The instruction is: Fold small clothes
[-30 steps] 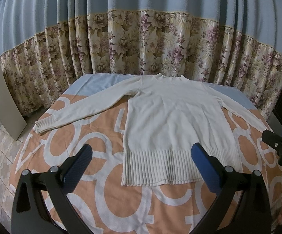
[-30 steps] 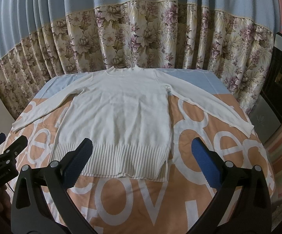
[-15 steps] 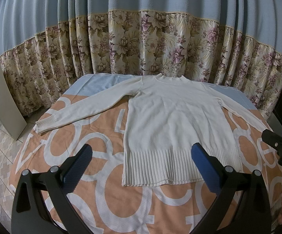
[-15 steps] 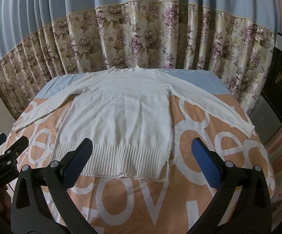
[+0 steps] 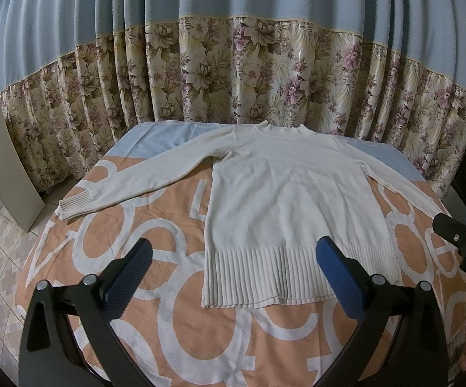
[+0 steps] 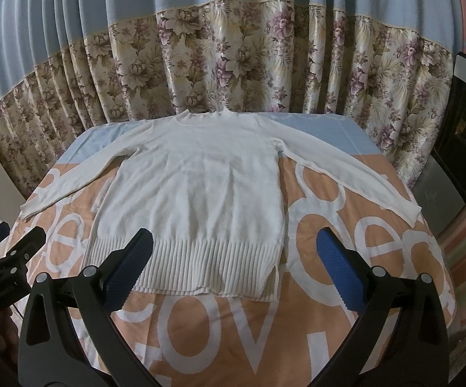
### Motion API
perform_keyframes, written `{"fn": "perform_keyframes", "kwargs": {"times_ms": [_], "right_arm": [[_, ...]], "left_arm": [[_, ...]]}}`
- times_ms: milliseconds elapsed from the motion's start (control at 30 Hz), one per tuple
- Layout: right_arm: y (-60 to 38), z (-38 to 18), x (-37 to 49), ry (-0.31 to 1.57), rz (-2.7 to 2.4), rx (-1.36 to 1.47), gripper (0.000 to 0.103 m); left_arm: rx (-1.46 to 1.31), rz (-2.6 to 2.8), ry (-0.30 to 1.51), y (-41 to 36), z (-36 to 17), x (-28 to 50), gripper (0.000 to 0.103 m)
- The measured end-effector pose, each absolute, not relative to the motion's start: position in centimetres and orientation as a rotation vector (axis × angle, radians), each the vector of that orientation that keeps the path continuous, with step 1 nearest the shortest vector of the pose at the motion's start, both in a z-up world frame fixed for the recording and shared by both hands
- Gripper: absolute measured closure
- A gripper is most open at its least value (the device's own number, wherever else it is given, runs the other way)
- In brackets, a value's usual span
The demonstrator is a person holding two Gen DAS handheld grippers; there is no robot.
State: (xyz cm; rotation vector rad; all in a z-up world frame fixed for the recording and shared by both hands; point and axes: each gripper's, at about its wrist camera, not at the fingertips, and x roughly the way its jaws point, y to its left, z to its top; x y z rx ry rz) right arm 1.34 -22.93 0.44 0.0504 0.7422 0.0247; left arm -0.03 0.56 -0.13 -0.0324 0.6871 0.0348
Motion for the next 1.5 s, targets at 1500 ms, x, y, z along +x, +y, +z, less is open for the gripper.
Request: {"fn": "perform_keyframes", "kwargs": {"times_ms": [1500], "right_arm": [[-41.6,-4.1,4.1,0.667,-0.135,0.035,0.003]], "left_arm": [[0.054,-0.071,0.699,-14.6,-4.8,5.2,0.002]]}}
